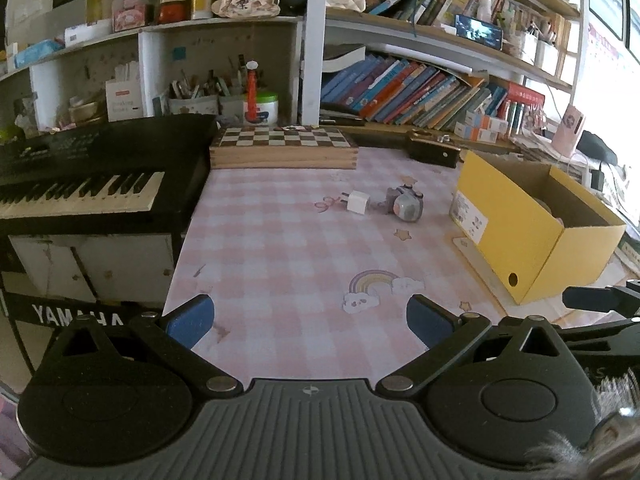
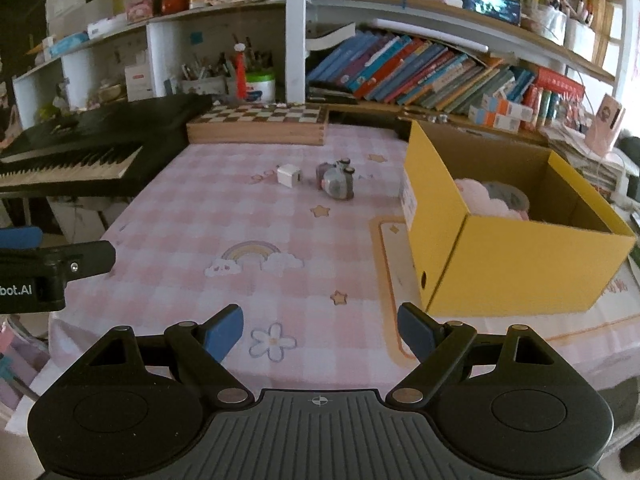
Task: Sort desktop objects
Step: 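Move both open tools back over the table toward the white cube and grey truck, then grasp the white cube with the left tool while the right tool grasps the grey toy truck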
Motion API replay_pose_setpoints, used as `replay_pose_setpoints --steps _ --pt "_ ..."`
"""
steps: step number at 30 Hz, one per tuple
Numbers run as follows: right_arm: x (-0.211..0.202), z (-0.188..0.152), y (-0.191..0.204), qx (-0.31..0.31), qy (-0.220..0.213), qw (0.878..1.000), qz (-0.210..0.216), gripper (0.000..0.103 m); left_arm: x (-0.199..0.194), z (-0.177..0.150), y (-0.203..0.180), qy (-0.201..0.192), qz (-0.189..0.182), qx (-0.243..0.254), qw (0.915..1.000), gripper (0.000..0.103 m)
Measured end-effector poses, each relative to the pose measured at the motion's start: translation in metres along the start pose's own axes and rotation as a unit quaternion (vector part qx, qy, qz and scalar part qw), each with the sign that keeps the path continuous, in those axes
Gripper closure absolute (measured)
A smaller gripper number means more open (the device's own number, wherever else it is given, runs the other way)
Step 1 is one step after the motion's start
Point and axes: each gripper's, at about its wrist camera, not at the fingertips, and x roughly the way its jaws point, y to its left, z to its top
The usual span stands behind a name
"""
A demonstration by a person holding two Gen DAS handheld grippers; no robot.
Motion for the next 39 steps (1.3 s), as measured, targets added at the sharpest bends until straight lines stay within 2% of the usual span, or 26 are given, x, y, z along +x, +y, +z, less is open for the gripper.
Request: replay_pose_setpoints --steps 16,30,36,39 --pt "0.067 0.036 0.001 -0.005 0.004 1.0 0.009 0.017 0.071 0.044 -0.002 -0.005 0.002 0.022 0.9998 0.0" --pt "0.133 0.084 -0.008 0.003 0.004 1.0 -0.001 0.017 0.157 0.099 -0.014 0.008 -0.04 0.038 0.9984 0.0" --pt "0.158 0.094 -0.011 0.002 0.019 1.0 0.002 0.017 0.192 0.108 -0.022 0.036 -0.057 0.045 0.9967 0.006" --pt "0.17 0.099 -0.015 0.009 0.02 1.0 -0.01 0.017 0.211 0.113 -0.025 0.049 -0.067 0.047 0.9954 0.015"
